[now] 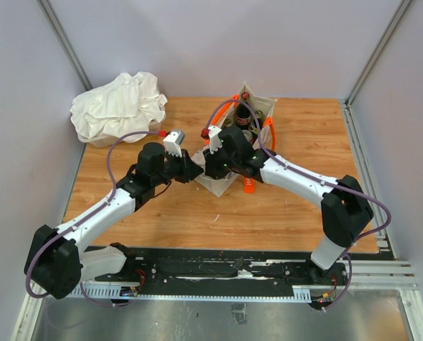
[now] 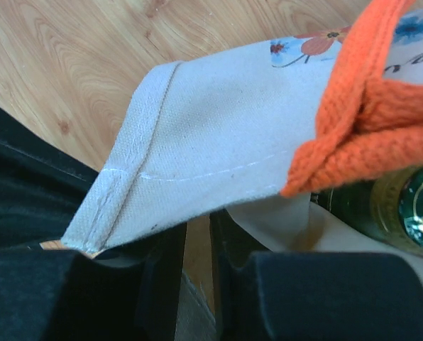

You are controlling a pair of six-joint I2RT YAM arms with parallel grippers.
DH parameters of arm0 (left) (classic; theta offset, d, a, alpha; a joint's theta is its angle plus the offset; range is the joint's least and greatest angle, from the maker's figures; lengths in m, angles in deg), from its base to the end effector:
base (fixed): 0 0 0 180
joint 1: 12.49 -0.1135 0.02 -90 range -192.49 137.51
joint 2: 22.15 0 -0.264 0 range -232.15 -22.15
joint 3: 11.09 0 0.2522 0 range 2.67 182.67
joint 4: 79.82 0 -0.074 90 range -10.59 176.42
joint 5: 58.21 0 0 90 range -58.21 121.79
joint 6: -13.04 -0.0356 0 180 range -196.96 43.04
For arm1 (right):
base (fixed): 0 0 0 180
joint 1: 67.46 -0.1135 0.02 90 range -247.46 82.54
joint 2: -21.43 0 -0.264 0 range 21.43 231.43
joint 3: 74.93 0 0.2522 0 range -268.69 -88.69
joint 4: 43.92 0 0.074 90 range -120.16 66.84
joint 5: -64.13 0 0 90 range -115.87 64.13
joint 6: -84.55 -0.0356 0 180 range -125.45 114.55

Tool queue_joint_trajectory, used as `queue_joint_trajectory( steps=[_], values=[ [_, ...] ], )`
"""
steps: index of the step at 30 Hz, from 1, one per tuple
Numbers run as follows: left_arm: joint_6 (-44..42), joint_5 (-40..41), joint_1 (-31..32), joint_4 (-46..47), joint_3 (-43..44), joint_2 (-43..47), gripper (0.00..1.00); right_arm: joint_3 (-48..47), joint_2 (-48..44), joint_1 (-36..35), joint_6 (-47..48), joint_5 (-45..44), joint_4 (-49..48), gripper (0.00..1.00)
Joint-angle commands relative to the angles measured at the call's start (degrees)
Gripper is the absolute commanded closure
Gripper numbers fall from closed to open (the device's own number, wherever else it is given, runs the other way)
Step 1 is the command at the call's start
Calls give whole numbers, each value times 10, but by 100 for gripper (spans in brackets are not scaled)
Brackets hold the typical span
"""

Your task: Take the beverage out of the canvas bag

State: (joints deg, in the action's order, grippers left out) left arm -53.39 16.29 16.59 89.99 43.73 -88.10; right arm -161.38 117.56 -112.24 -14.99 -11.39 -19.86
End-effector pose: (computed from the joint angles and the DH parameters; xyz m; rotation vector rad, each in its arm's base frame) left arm 0.2233 -0.1351 0.2665 0.2849 2.0101 -0.8590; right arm 0.2684 0.2789 0.2733 -0.8265 2.0977 0.8032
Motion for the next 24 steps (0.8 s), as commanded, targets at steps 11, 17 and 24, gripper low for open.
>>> queue_joint_trajectory(
  steps=[11,17,24],
  values=[
    [-34,40,2,-15,-20,-56,99,-9,-103,-13,56,-165,73,56],
    [-31,33,4,-32,-13,-49,99,4,-129,-1,64,-242,50,55],
    [-34,13,6,-55,1,-38,100,20,-105,26,47,-235,18,55]
  ],
)
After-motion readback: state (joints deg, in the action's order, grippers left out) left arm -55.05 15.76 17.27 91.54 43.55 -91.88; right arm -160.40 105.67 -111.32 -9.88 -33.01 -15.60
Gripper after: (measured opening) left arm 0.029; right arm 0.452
